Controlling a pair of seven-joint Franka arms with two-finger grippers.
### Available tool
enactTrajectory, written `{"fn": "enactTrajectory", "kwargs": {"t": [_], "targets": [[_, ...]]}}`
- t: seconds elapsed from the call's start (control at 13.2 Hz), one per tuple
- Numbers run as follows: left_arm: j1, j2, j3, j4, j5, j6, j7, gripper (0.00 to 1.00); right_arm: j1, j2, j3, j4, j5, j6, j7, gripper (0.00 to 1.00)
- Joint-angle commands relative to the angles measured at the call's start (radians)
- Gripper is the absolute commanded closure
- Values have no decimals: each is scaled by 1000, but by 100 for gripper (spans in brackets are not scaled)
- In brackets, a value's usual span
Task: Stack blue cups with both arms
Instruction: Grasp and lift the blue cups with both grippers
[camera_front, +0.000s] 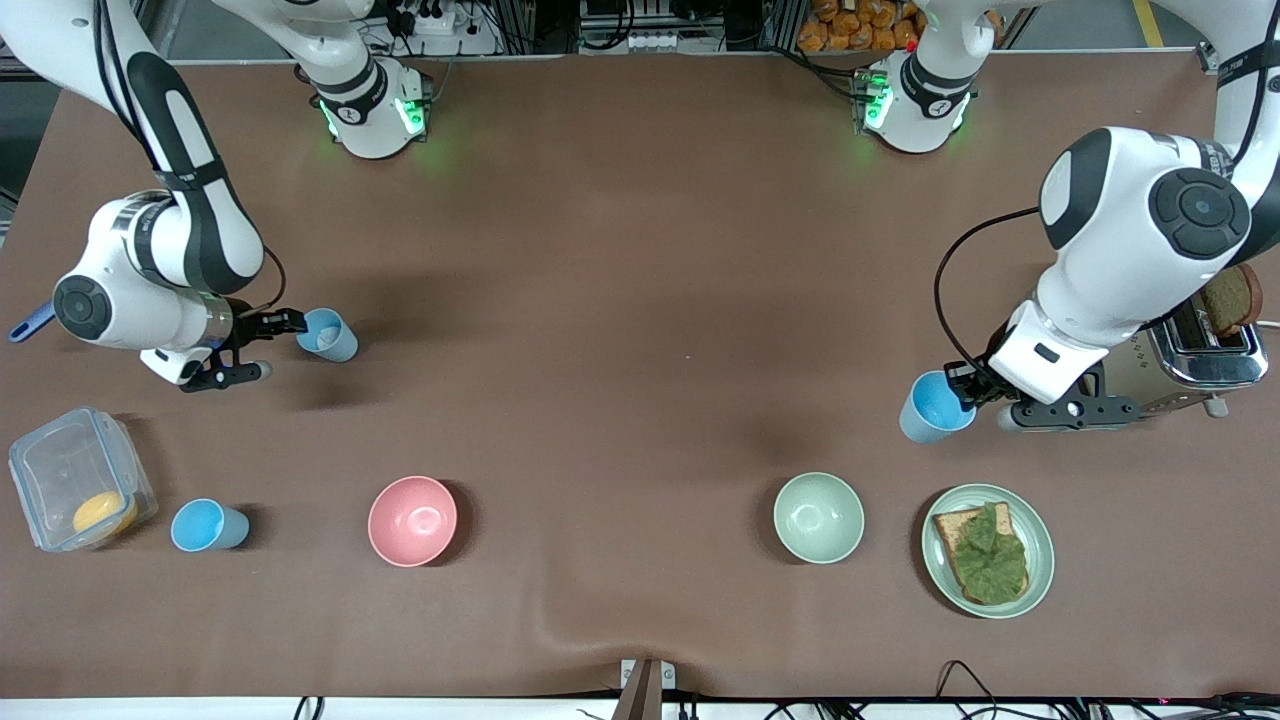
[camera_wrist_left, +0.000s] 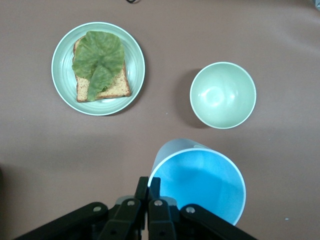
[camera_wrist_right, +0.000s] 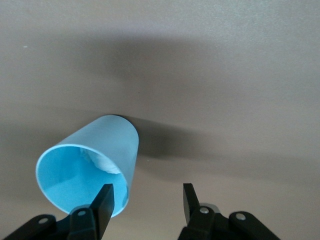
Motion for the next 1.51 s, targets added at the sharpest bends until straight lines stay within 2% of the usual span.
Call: {"fn": "enactTrajectory", "kwargs": {"t": [0.0, 0.15, 0.23, 0.3, 0.45, 0.53, 0.76, 0.98, 1.28, 1.44], "targets": [[-11, -4, -3, 19, -18, -24, -26, 100, -2, -5, 10, -10, 25, 1, -3, 39], [-14, -4, -3, 33, -18, -24, -27, 100, 1, 3, 10, -12, 25, 1, -1, 47], [-14, -1, -3, 39, -18, -24, -26, 100, 1, 13, 10, -10, 27, -1, -1, 54], [-14, 2, -3, 54, -19, -35, -27, 100, 4, 21, 10, -12, 28, -1, -1, 63], [2, -2, -3, 60, -19, -55, -21, 100, 10, 24, 10, -10, 42, -4, 2, 91], [5, -2, 0, 73, -19, -61, -23, 100, 17, 24, 10, -10, 51, -8, 2, 100], [6, -14, 3, 93, -23, -81, -23, 100, 23, 24, 10, 5, 60, -31, 10, 100], [-4, -7, -1, 131, -70, -118, -52, 100, 75, 24, 12, 97, 63, -123, 109, 100], [-20, -1, -23, 129, -70, -118, -122, 100, 220, 59, 12, 269, 96, -234, 365, 100], [-38, -2, -26, 129, -72, -118, -157, 100, 320, 111, 10, 351, 161, -257, 497, 100]]}}
